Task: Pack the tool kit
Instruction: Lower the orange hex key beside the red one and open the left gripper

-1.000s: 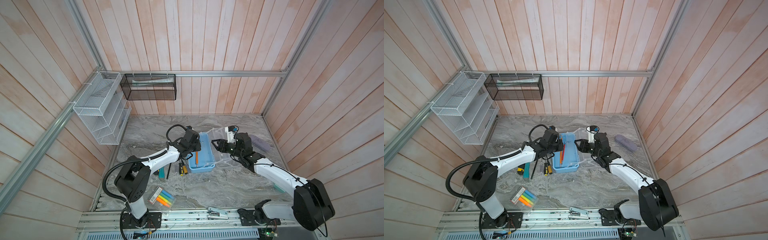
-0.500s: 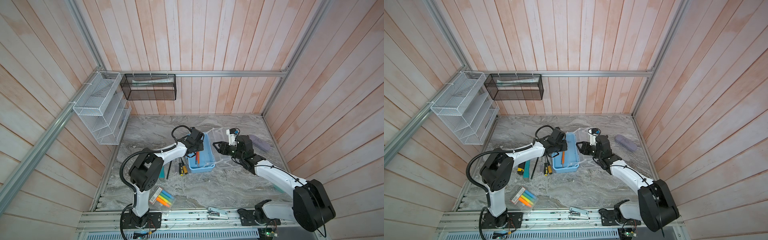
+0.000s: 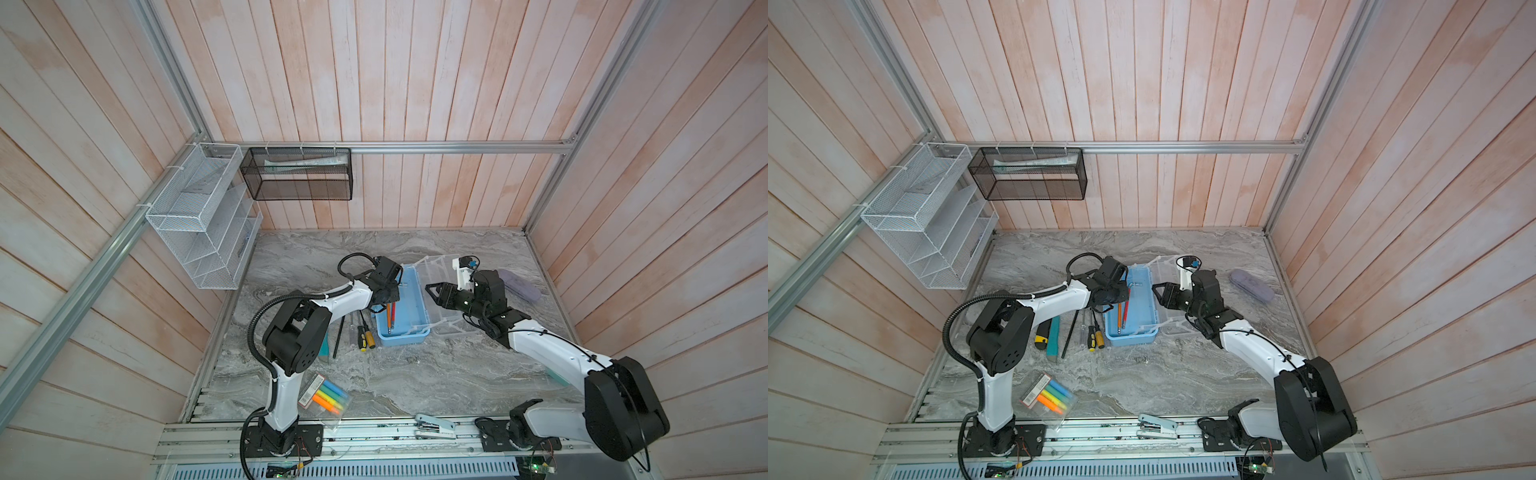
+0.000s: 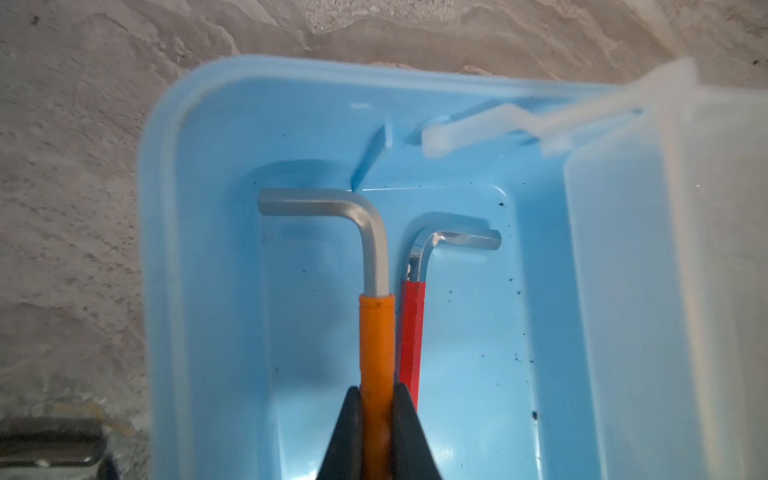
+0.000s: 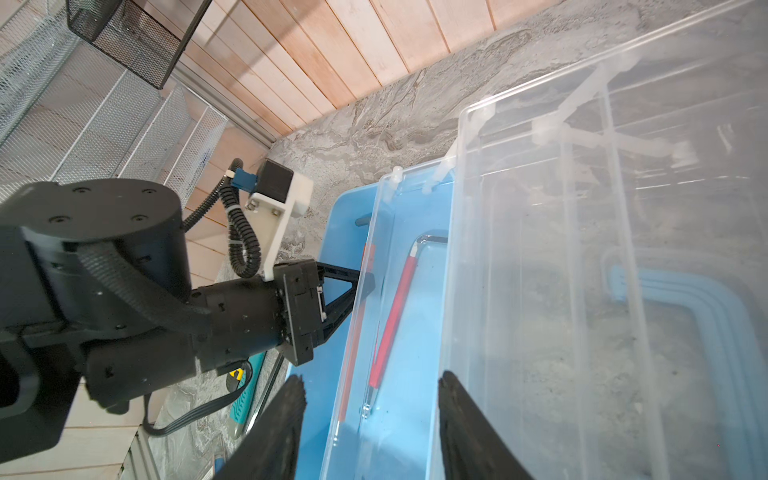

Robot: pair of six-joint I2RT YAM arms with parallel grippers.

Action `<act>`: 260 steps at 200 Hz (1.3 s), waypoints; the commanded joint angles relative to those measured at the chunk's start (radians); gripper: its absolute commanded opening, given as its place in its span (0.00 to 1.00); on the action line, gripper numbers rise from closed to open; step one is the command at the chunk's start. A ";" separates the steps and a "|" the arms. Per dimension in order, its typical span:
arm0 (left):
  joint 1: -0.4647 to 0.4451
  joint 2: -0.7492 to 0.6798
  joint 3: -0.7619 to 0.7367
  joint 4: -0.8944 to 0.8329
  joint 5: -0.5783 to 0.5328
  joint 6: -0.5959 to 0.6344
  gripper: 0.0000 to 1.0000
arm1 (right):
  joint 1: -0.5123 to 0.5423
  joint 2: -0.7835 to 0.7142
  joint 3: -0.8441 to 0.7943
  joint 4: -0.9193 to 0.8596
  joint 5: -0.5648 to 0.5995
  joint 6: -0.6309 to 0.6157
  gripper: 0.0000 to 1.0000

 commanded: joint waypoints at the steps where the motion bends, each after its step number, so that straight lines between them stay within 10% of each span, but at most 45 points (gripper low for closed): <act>1: 0.002 0.030 0.032 0.000 -0.015 0.012 0.09 | -0.005 0.017 -0.006 0.016 -0.012 -0.005 0.51; 74: 0.002 0.018 0.035 0.025 0.021 0.036 0.32 | -0.011 0.000 -0.005 0.004 -0.015 -0.017 0.51; 260: 0.063 -0.617 -0.438 -0.112 -0.154 0.210 0.41 | 0.086 -0.043 0.119 -0.166 0.064 -0.107 0.54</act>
